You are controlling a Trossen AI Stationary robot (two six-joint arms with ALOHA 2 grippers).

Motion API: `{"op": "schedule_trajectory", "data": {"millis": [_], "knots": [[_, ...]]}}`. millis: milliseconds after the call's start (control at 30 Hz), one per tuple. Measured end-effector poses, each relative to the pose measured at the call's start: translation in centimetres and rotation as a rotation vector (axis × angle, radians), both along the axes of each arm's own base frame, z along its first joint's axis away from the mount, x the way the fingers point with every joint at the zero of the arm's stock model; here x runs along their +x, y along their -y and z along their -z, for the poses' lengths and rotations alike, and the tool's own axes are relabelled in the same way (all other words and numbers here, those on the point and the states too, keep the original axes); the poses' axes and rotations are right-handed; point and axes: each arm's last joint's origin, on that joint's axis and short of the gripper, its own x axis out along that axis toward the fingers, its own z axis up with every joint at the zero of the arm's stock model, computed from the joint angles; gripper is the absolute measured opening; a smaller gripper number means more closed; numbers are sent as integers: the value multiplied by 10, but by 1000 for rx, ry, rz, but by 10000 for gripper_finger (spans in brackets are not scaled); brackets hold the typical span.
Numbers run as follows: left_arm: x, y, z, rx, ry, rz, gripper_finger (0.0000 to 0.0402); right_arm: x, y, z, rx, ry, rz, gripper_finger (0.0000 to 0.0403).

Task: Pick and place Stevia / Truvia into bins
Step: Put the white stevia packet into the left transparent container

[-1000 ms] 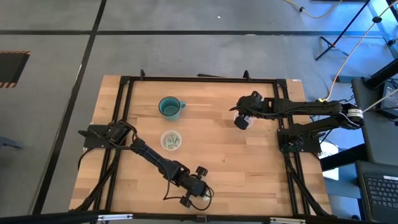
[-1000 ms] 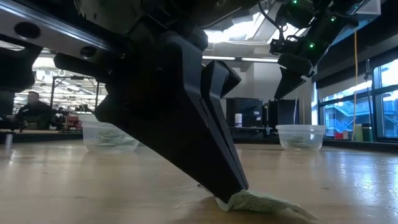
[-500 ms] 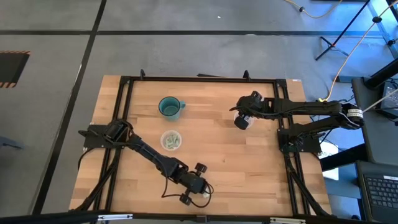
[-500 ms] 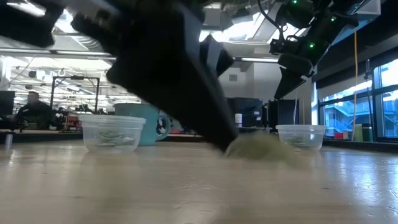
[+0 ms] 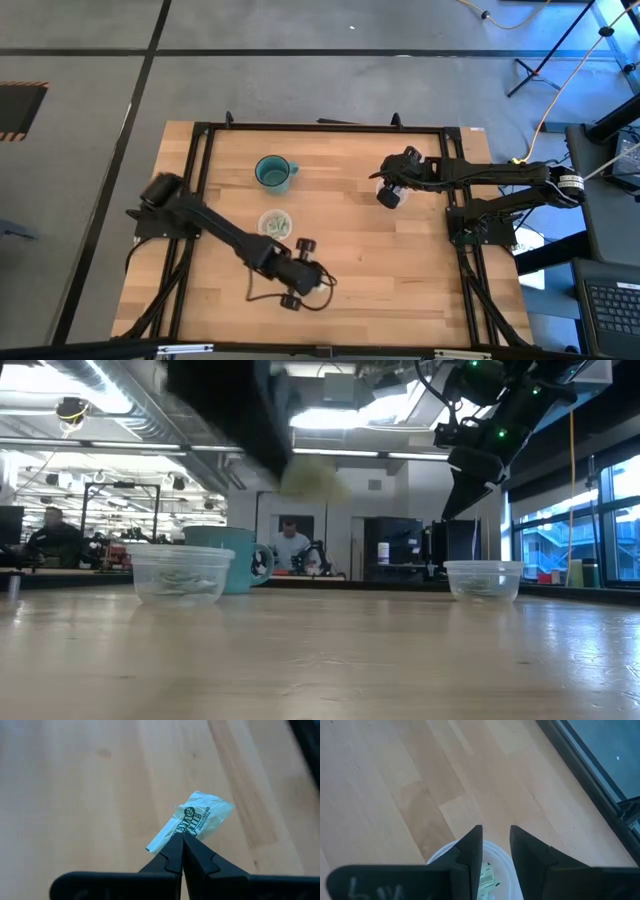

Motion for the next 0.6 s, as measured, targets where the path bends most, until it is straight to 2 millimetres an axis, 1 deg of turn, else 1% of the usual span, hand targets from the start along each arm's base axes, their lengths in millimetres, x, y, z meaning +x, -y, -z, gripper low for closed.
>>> {"op": "schedule_trajectory", "data": {"millis": [67, 133, 200, 267, 367, 433, 600], "knots": [[-9, -6, -20, 31, 34, -38, 2, 0, 0, 0, 0, -2, 0, 102], [-22, -15, -36, 75, 47, -103, 2, 0, 0, 0, 0, -1, 0, 102], [-35, -26, -45, 128, 53, -180, 2, 0, 0, 0, 1, -4, 0, 102], [-49, -35, -48, 154, 56, -255, 2, 0, 0, 0, 1, -5, 0, 102], [-70, -50, -43, 133, 70, -354, 2, 0, 0, 0, 1, -6, 0, 102], [-84, -59, -35, 117, 79, -407, 2, 0, 0, 0, 1, -5, 0, 102], [-111, -78, -12, 49, 175, -506, 2, 0, 0, 0, 1, -5, 0, 102]]}}
